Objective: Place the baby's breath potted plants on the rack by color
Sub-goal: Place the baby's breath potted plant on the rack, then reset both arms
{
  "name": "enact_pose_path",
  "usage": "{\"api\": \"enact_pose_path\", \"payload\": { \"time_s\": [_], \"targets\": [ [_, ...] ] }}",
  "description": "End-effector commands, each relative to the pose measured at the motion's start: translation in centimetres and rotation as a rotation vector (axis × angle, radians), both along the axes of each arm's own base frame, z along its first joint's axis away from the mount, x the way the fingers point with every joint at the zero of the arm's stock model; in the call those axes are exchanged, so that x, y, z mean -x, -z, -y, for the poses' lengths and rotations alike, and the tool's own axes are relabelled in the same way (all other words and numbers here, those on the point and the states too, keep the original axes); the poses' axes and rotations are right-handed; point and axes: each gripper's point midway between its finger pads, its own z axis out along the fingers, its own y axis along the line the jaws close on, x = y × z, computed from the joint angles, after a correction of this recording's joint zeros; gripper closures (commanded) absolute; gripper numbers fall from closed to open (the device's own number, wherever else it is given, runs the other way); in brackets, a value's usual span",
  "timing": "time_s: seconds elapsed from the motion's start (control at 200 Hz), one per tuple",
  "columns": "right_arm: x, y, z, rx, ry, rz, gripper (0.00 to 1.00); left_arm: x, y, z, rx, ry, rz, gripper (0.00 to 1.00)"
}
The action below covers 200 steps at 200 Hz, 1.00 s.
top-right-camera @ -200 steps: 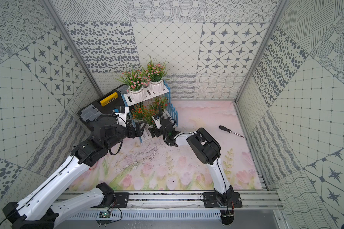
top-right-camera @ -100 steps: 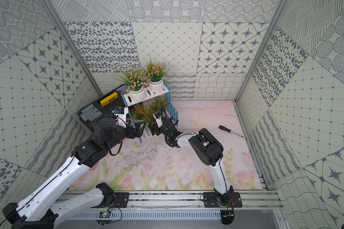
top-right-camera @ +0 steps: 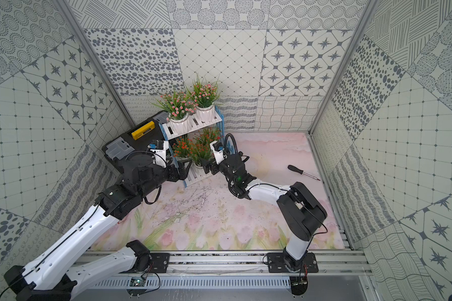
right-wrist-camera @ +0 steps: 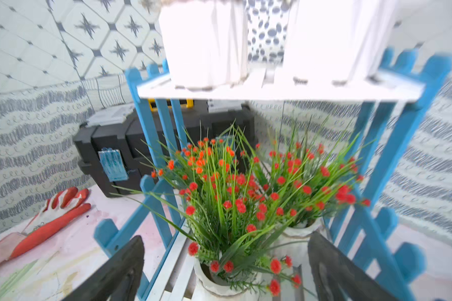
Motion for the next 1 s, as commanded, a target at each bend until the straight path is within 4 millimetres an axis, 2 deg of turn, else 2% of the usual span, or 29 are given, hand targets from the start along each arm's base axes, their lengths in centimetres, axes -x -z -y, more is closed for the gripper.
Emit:
{"api": "enact_pose_path", "payload": {
  "time_s": [0.0, 0.09, 0.185, 0.32, 0.455, 0.565, 0.72, 0.84, 0.885, 0.94, 0.995],
  "targets": [
    [1.7, -3.3, 4.2, 0.010, 0.084, 0.010, 0.02, -0.4, -1.2, -1.0, 0.031, -0.046, 0.023, 0.02],
    [2.4, -3.7, 8.8, 0.054, 0.180, -0.075, 0.02, -0.3, -1.1, -2.5, 0.026, -0.088, 0.004, 0.02],
    [3.1, -3.9, 14.4, 0.043, 0.277, -0.159, 0.02, -0.3, -0.8, -4.8, -0.007, -0.170, -0.019, 0.01],
    [4.6, -3.9, 20.7, 0.083, 0.453, -0.212, 0.02, 0.0, 1.8, -10.0, -0.053, -0.356, -0.127, 0.01],
    [5.3, -3.2, 25.8, 0.098, 0.639, -0.243, 0.02, -0.1, 6.3, -14.8, -0.071, -0.534, -0.298, 0.01],
    [4.8, -1.4, 28.0, 0.089, 0.708, -0.300, 0.02, -0.9, 10.1, -17.6, -0.138, -0.650, -0.409, 0.01],
    [3.6, 2.7, 30.6, 0.077, 0.782, -0.395, 0.02, -3.8, 13.1, -19.9, -0.336, -0.731, -0.424, 0.01],
    [2.7, 6.0, 31.9, 0.072, 0.806, -0.451, 0.02, -6.2, 16.7, -20.7, -0.428, -0.718, -0.458, 0.01],
    [2.4, 7.1, 32.3, 0.066, 0.809, -0.481, 0.02, -7.3, 18.7, -20.7, -0.449, -0.702, -0.478, 0.01],
    [2.2, 8.0, 32.7, 0.062, 0.811, -0.496, 0.02, -7.9, 21.1, -21.3, -0.485, -0.716, -0.523, 0.01],
    [2.0, 8.4, 33.0, 0.075, 0.820, -0.495, 0.02, -8.9, 22.6, -21.3, -0.499, -0.706, -0.510, 0.01]
  ]
}}
